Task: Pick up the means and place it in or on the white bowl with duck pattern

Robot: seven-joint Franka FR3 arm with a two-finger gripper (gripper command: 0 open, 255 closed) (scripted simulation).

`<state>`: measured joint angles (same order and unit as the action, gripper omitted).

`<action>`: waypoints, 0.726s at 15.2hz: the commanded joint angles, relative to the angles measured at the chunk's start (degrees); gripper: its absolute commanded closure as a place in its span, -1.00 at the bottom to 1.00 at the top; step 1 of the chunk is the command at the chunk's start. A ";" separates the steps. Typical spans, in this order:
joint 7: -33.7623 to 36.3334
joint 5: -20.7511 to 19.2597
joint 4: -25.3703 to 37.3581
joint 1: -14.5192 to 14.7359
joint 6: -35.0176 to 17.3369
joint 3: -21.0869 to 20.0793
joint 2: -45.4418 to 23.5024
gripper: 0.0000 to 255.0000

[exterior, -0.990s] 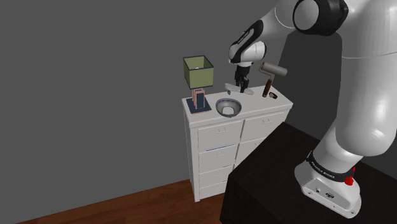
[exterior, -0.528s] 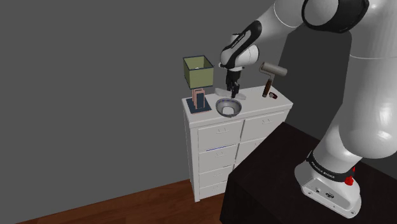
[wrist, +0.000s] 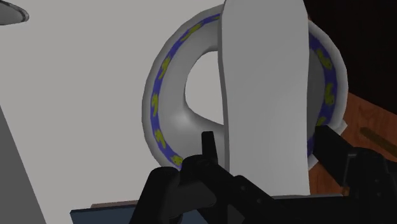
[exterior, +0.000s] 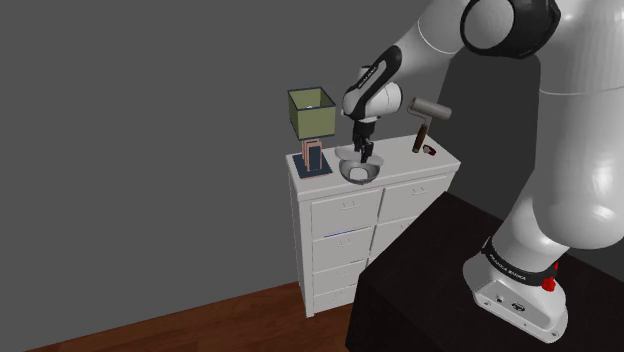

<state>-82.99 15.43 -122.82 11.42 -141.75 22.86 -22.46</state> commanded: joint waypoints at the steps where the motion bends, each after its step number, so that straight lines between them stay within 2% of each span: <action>1: -0.74 0.98 0.24 -0.53 -1.17 -0.58 -1.49 1.00; 6: -2.29 3.20 0.62 -1.71 -4.09 -2.17 -4.97 1.00; 11: -2.28 3.18 0.62 -1.73 -4.09 -2.20 -4.97 1.00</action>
<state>-85.20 18.65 -122.03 9.91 -145.77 20.45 -27.26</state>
